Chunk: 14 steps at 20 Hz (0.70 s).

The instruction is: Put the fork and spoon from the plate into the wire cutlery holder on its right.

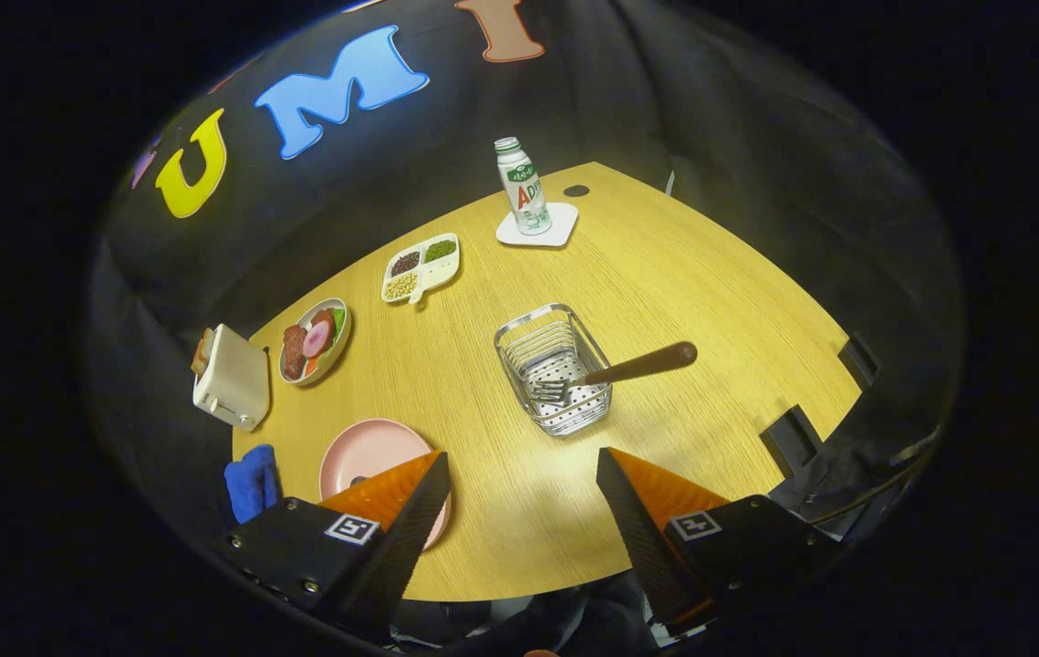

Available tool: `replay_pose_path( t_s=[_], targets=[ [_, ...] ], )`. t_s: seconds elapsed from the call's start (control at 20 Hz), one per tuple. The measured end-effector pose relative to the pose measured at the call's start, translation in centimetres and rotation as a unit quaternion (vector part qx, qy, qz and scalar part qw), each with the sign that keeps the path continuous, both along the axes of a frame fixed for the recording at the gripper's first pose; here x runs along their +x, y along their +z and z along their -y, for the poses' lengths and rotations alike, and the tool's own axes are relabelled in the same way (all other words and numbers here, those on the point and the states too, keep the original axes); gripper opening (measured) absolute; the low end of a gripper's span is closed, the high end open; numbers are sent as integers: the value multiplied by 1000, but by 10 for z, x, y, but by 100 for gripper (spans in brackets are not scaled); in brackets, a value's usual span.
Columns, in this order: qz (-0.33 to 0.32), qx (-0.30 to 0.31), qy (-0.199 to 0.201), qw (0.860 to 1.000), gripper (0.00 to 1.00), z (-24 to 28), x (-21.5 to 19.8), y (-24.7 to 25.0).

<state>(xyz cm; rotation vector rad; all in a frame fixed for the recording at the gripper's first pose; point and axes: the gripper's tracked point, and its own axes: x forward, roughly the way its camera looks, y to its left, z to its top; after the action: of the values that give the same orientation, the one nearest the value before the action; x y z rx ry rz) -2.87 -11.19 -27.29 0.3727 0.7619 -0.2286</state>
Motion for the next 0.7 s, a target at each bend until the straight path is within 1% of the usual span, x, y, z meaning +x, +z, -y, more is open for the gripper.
replay_pose_path(
  t_s=[0.5, 0.7],
  targets=[
    [-5, -2, 18, 1000, 100, -16, -1, -3],
    [-7, -2, 32, 999, 99, -27, -1, -5]
  ],
)
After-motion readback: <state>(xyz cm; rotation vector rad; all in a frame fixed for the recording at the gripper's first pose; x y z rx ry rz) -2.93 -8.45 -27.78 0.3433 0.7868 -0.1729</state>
